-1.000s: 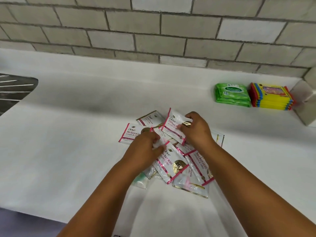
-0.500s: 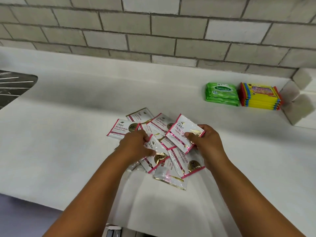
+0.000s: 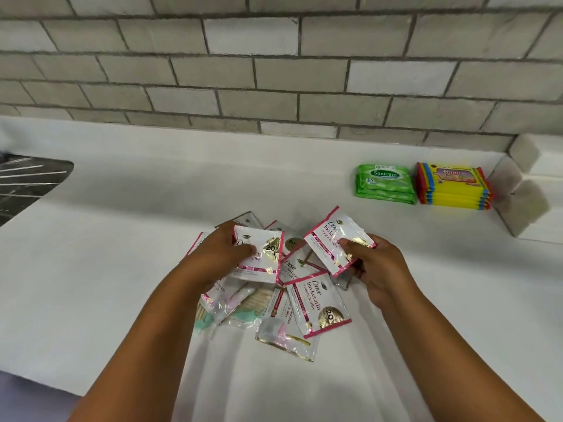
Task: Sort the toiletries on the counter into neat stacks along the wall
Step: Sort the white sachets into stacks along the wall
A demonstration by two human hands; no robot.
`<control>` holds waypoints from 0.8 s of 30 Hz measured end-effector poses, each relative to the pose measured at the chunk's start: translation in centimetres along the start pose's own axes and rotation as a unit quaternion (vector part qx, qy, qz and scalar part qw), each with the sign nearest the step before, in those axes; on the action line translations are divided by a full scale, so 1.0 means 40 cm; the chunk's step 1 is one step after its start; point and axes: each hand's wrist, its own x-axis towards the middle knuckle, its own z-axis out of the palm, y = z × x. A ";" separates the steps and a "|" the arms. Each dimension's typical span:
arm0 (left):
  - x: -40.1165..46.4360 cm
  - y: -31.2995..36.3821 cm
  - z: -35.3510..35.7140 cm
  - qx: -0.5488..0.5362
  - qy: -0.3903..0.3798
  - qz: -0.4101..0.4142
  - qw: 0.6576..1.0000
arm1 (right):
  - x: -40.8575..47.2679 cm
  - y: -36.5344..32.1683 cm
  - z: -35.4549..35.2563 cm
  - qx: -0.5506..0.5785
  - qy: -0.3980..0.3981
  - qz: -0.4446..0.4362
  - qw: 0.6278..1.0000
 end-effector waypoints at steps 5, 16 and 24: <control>0.081 0.045 0.046 -0.076 -0.023 -0.025 0.997 | 0.053 -0.037 -0.008 0.011 0.013 -0.008 1.000; 0.402 0.135 0.186 -0.125 0.037 -0.002 0.991 | 0.188 -0.064 -0.069 -0.022 0.079 -0.066 0.994; 0.607 0.157 0.310 -0.079 0.079 0.014 0.994 | 0.269 -0.057 -0.098 -0.095 0.121 -0.098 0.983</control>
